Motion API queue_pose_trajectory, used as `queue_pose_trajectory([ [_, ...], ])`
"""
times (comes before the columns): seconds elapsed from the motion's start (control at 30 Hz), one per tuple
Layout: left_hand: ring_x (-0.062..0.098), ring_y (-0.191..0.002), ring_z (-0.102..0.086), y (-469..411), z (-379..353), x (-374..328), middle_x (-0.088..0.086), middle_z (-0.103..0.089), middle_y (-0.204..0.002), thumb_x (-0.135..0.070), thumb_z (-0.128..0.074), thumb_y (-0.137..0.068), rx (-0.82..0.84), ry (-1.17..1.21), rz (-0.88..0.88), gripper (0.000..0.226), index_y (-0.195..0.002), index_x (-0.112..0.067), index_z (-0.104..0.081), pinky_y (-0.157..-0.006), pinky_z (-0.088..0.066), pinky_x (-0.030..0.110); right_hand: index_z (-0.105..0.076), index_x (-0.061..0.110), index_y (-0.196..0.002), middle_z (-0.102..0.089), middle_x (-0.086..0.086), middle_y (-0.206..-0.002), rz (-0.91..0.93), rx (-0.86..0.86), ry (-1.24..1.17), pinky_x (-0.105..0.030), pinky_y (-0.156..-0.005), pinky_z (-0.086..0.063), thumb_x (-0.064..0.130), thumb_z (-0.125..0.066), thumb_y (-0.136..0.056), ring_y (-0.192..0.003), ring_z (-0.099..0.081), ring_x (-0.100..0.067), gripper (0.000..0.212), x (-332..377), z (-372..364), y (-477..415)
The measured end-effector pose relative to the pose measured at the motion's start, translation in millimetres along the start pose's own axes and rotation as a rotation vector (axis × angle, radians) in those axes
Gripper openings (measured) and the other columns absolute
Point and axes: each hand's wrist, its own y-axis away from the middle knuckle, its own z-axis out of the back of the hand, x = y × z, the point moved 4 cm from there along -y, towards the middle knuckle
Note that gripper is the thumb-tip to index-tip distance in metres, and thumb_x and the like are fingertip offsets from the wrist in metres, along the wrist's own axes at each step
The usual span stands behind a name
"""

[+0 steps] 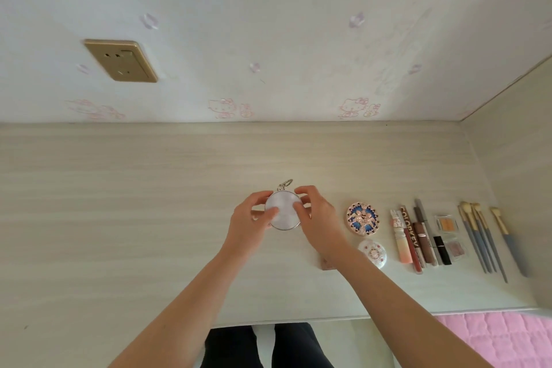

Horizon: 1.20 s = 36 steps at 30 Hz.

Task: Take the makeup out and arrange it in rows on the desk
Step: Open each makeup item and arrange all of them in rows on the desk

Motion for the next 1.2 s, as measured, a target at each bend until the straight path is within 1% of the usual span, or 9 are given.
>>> queue_pose_trajectory([
  [0.17,0.021,-0.089,-0.069,-2,49,0,0.0,-0.069,-0.111,-0.01,-0.068,-0.086,0.068,0.039,0.061,0.03,-0.114,-0.019,-0.067,-0.078,-0.059,0.039,-0.057,0.019,-0.109,-0.061,0.005,-0.104,-0.136,-0.018,-0.176,-0.031,-0.071,-0.057,0.019,-0.053,-0.094,-0.079,-0.067,-0.017,0.015,30,-31,8],
  [0.3,0.008,-0.081,-0.068,-1,90,4,-0.013,-0.07,-0.109,-0.024,-0.077,-0.076,0.188,-0.019,0.086,0.047,-0.121,-0.029,-0.063,-0.069,-0.051,0.018,-0.059,0.015,-0.107,-0.059,0.008,-0.107,-0.222,-0.031,-0.235,-0.038,-0.075,-0.058,0.021,-0.053,-0.094,-0.063,-0.07,-0.018,0.016,49,-61,11],
  [0.4,0.008,-0.091,-0.067,1,114,9,-0.022,-0.066,-0.111,-0.028,-0.085,-0.062,0.267,-0.063,0.05,0.064,-0.12,-0.04,-0.06,-0.078,-0.049,0.02,-0.062,0.008,-0.108,-0.062,0.002,-0.107,-0.268,-0.023,-0.332,-0.041,-0.073,-0.059,0.02,-0.054,-0.093,-0.067,-0.071,-0.022,0.021,55,-82,12],
  [0.5,0.009,-0.09,-0.066,3,128,16,-0.023,-0.064,-0.111,-0.023,-0.088,-0.055,0.282,-0.073,-0.006,0.071,-0.114,-0.046,-0.057,-0.073,-0.052,0.019,-0.062,0.009,-0.11,-0.061,-0.005,-0.107,-0.29,-0.012,-0.407,-0.04,-0.068,-0.061,0.018,-0.055,-0.093,-0.07,-0.07,-0.023,0.021,59,-100,15],
  [0.63,0.005,-0.085,-0.064,1,136,31,-0.024,-0.065,-0.105,-0.023,-0.087,-0.053,0.211,-0.092,-0.062,0.075,-0.12,-0.035,-0.056,-0.07,-0.054,0.021,-0.061,0.021,-0.115,-0.061,-0.001,-0.104,-0.234,0.006,-0.374,-0.036,-0.067,-0.061,0.017,-0.052,-0.093,-0.068,-0.07,-0.018,0.024,60,-117,13],
  [0.77,0.006,-0.091,-0.065,-9,141,45,-0.02,-0.066,-0.107,-0.021,-0.087,-0.057,0.185,-0.087,-0.153,0.068,-0.116,-0.039,-0.058,-0.069,-0.053,0.018,-0.061,0.021,-0.117,-0.06,0.014,-0.106,-0.142,-0.005,-0.276,-0.038,-0.074,-0.059,0.019,-0.05,-0.094,-0.067,-0.071,-0.015,0.026,57,-126,4],
  [0.9,0.007,-0.094,-0.065,-21,146,54,-0.019,-0.067,-0.108,-0.026,-0.087,-0.054,0.141,-0.068,-0.225,0.069,-0.115,-0.04,-0.058,-0.074,-0.056,0.024,-0.059,0.021,-0.121,-0.059,0.012,-0.114,-0.029,0.0,-0.222,-0.033,-0.077,-0.058,0.02,-0.051,-0.094,-0.073,-0.07,-0.011,0.029,58,-133,-7],
  [1.03,0.01,-0.094,-0.067,-31,151,66,-0.014,-0.069,-0.107,-0.017,-0.089,-0.053,0.125,-0.06,-0.293,0.074,-0.118,-0.034,-0.057,-0.077,-0.056,0.025,-0.058,0.023,-0.122,-0.06,0.011,-0.115,0.068,-0.027,-0.187,-0.024,-0.074,-0.058,0.018,-0.052,-0.094,-0.079,-0.068,-0.009,0.029,54,-144,-15],
  [1.2,0.015,-0.094,-0.069,-40,158,81,-0.01,-0.069,-0.11,-0.001,-0.089,-0.058,0.13,-0.051,-0.37,0.075,-0.122,-0.026,-0.057,-0.08,-0.057,0.027,-0.057,0.021,-0.122,-0.061,0.009,-0.117,0.168,-0.068,-0.172,-0.035,-0.081,-0.057,0.017,-0.052,-0.094,-0.09,-0.067,-0.011,0.029,45,-161,-20],
])
